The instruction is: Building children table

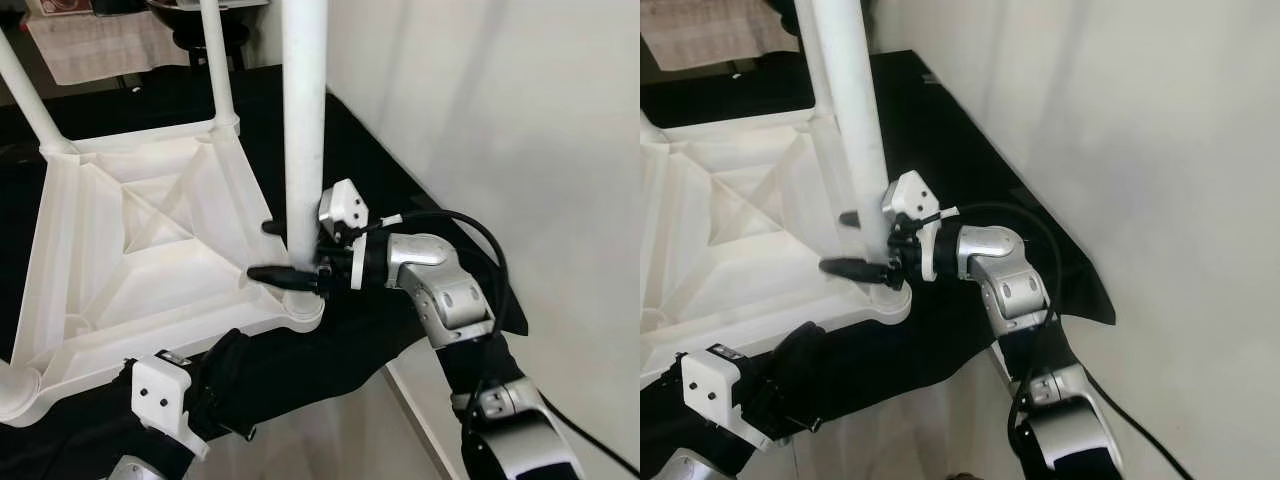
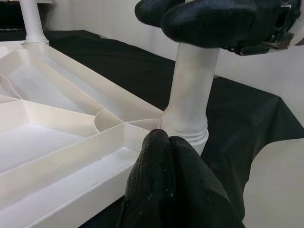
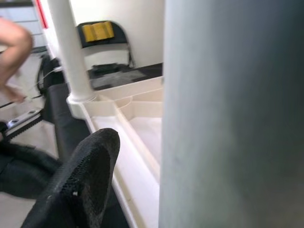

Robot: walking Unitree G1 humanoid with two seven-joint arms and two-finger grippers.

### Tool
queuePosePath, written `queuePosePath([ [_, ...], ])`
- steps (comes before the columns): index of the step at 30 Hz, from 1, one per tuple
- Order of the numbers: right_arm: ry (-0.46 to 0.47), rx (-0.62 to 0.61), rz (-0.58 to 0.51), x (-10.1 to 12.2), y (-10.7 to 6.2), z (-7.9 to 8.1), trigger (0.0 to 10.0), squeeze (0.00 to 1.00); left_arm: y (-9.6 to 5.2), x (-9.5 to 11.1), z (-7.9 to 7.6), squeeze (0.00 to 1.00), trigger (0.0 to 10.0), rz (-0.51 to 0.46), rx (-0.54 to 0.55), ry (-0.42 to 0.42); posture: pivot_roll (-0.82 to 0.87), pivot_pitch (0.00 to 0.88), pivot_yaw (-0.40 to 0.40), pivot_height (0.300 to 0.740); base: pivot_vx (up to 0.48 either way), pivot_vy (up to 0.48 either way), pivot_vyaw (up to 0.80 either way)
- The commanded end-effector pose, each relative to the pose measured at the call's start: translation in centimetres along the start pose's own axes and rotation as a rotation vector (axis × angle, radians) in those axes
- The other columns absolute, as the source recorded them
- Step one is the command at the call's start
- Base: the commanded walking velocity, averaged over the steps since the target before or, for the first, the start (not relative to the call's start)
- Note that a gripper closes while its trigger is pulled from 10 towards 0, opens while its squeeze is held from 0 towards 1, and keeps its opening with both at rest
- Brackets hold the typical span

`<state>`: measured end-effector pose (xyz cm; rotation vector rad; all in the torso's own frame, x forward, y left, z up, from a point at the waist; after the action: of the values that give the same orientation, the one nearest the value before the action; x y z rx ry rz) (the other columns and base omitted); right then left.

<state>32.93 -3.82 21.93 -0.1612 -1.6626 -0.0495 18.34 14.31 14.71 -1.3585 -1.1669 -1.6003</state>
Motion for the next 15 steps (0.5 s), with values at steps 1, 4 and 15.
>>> queuePosePath([
  [1,-0.014,0.087,0.012,-0.01,0.71,0.50,10.0,0.00,-0.21,-0.03,-0.23,0.00,10.0,0.011,0.004,0.003,-0.07,0.140,-0.065,0.740,0.000,0.000,0.00],
  [4,-0.014,0.181,0.052,-0.16,0.70,0.32,10.0,0.00,-0.26,0.03,-0.39,0.00,10.0,0.010,0.004,0.000,-0.08,0.144,-0.074,0.740,0.000,0.000,0.00],
  [15,-0.004,0.274,0.057,0.37,0.32,-0.33,0.0,0.00,-0.30,0.08,-0.49,0.00,10.0,0.008,0.004,-0.002,-0.08,0.150,-0.075,0.740,0.000,0.000,0.00],
])
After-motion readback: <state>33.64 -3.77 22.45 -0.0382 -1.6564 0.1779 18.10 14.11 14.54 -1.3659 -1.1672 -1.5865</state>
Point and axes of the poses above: a point about 5 cm out from each wrist's last joint towards the gripper, its own y axis pointing out of the wrist towards the gripper, its own x axis along the axis of the wrist's last joint, z = x × y, the point moved 2 cm from there along y, pointing out of the wrist towards the gripper, and after that the axes turned 4 degrees about y, right-handed, at the moved point
